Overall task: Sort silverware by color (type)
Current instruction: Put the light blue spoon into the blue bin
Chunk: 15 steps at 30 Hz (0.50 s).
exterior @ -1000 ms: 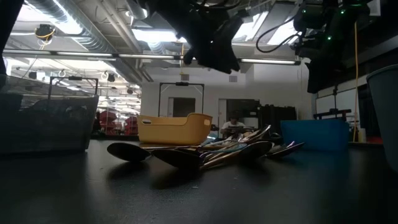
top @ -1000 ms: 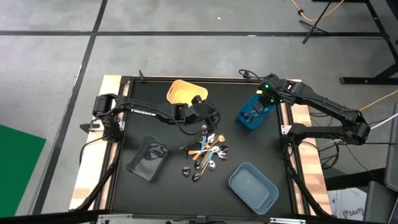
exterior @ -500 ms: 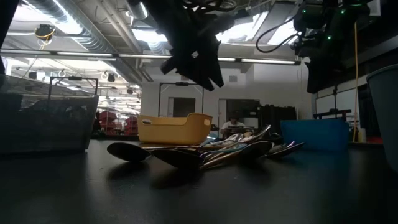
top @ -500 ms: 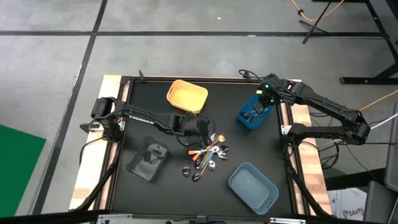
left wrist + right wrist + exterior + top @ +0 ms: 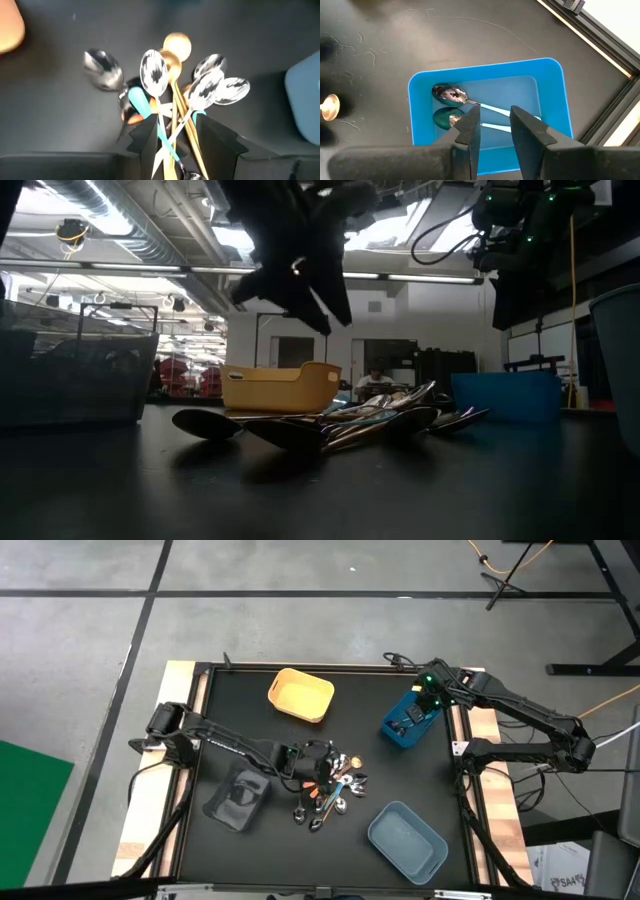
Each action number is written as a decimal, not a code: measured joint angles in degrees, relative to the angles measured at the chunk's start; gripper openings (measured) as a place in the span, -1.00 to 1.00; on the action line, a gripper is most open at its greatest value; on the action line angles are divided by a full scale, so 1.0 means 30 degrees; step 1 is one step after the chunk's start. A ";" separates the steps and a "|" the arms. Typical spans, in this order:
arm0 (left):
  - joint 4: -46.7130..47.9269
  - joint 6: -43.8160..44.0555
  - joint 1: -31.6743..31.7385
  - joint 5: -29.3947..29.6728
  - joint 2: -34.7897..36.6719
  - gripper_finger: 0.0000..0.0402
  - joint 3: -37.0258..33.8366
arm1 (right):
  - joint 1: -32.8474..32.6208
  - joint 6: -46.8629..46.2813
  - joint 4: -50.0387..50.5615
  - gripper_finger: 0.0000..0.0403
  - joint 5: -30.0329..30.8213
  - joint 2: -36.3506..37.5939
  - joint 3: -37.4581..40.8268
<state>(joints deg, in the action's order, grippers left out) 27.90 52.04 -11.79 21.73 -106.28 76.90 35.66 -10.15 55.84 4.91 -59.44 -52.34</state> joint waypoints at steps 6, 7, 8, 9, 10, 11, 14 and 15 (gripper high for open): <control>-0.0153 0.1096 -0.0211 -0.0121 -0.1611 -0.35 0.0000 | -0.0007 0.0000 -0.0002 -0.53 -0.0006 0.0003 0.0000; -0.0160 0.1143 -0.0209 -0.0200 -0.1823 -0.35 0.0000 | 0.0000 0.0000 -0.0002 -0.53 0.0000 0.0007 0.0000; -0.0164 0.1160 -0.0184 -0.0300 -0.2043 -0.35 0.0000 | -0.0007 0.0000 -0.0002 -0.53 0.0000 0.0007 0.0000; -0.0197 0.1181 -0.0148 -0.0454 -0.2245 -0.35 0.0000 | -0.0007 0.0000 -0.0005 -0.53 -0.0006 0.0007 0.0000; -0.0227 0.1210 -0.0107 -0.0659 -0.2433 -0.35 0.0000 | -0.0007 0.0000 -0.0010 -0.53 -0.0002 0.0007 0.0000; -0.0255 0.1369 -0.0059 -0.0827 -0.2652 -0.35 0.0000 | -0.0004 0.0000 -0.0010 -0.53 0.0000 0.0007 0.0000; -0.0400 0.1636 0.0070 -0.1091 -0.3080 -0.35 -0.0007 | -0.0007 0.0000 -0.0024 -0.53 0.0000 0.0007 0.0000; -0.0478 0.1644 0.0096 -0.1091 -0.3172 -0.35 -0.0007 | -0.0007 0.0000 -0.0024 -0.53 0.0000 0.0007 0.0000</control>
<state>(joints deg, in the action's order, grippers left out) 26.47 56.97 -11.50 18.46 -115.79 76.88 35.64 -10.15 55.77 4.91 -59.42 -52.34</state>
